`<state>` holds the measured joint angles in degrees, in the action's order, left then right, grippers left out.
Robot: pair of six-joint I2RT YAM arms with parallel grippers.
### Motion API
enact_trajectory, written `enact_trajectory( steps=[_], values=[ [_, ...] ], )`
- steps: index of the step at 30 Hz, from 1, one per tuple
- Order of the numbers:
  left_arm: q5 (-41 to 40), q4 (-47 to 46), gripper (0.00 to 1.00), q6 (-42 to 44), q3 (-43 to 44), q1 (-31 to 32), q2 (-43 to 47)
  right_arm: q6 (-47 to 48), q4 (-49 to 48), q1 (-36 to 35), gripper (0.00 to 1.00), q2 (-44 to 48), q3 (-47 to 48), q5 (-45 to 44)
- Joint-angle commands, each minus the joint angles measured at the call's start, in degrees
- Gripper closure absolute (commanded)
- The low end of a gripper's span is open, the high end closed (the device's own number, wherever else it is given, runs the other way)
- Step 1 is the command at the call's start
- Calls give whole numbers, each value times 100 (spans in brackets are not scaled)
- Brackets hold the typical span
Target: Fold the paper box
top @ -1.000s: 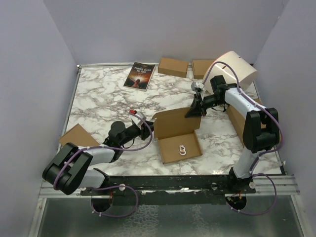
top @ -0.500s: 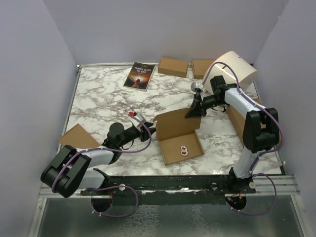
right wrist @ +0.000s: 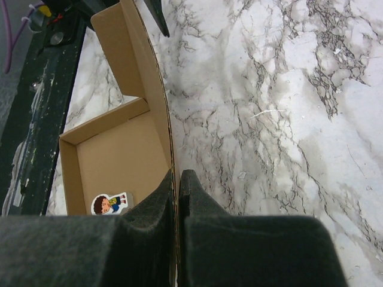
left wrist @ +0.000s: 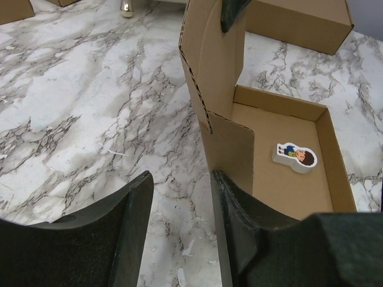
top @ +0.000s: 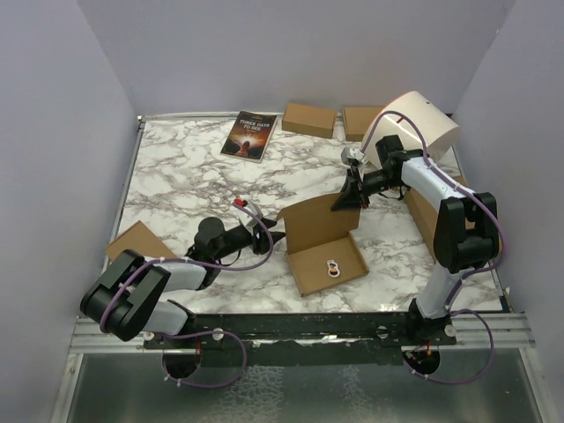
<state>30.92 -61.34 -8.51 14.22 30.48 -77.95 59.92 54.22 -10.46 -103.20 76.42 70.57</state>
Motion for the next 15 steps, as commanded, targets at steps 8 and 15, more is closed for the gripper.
enact_trajectory(
  steps=[8,15],
  values=[
    [745,-770,53,-197,271,91,-446,217,-8,-130,99,86,-22,284],
    [918,-879,53,-188,214,90,-392,276,4,-126,99,127,-49,286]
  ],
)
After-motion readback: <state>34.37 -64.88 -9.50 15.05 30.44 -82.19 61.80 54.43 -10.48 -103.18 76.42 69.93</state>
